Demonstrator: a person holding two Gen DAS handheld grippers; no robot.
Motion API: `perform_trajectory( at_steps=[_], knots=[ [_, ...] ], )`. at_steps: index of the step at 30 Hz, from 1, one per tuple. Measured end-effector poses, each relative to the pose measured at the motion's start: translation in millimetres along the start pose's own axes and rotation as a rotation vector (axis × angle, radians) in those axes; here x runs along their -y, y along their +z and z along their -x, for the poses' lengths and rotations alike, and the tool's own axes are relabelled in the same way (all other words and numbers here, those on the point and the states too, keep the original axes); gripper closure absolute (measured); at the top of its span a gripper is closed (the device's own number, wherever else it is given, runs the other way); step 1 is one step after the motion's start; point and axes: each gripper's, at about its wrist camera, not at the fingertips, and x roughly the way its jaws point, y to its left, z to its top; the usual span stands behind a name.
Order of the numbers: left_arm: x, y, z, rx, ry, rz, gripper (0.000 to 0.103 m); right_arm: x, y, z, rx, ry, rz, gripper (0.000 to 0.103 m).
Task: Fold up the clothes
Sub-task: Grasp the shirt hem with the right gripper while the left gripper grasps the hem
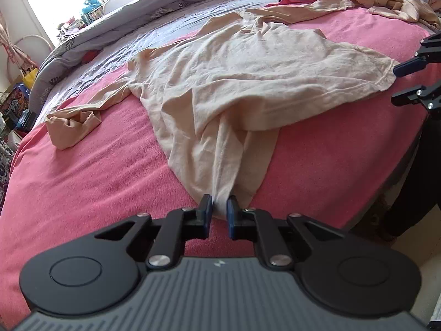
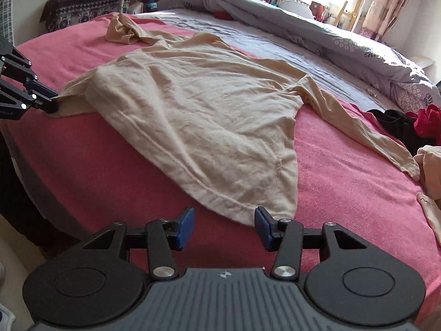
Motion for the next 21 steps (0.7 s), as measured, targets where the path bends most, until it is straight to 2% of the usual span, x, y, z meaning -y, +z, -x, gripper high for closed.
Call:
perform_trajectory(
  at_steps=[3, 5, 8, 10, 12, 14, 18, 21],
  knots=[
    [-2, 7, 1, 0.032, 0.031, 0.044, 0.09, -12, -2, 4, 0.057, -0.051, 0.019, 0.054],
    [-5, 15, -3, 0.044, 0.054, 0.075, 0.087, -14, 1, 3, 0.086, -0.056, -0.003, 0.054],
    [-5, 21, -17, 0.028, 0.079, 0.077, 0.082, -16, 6, -2, 0.121, -0.064, -0.039, 0.055],
    [-3, 23, -24, 0.022, 0.085, 0.071, 0.084, -17, 8, -10, 0.114, -0.061, -0.06, 0.065],
    [-2, 24, -26, 0.023, 0.084, 0.067, 0.099, -17, 10, -17, 0.108, -0.05, -0.084, 0.099],
    [-4, 24, -23, 0.03, 0.081, 0.066, 0.103, -16, 12, -15, 0.117, -0.072, -0.098, 0.099],
    [-20, 19, -15, 0.029, 0.1, 0.074, 0.103, 4, 14, -5, 0.111, -0.154, -0.149, 0.1],
    [-35, 16, -10, 0.022, 0.132, 0.071, 0.103, 27, 8, 7, 0.089, -0.248, -0.156, 0.1]
  ],
)
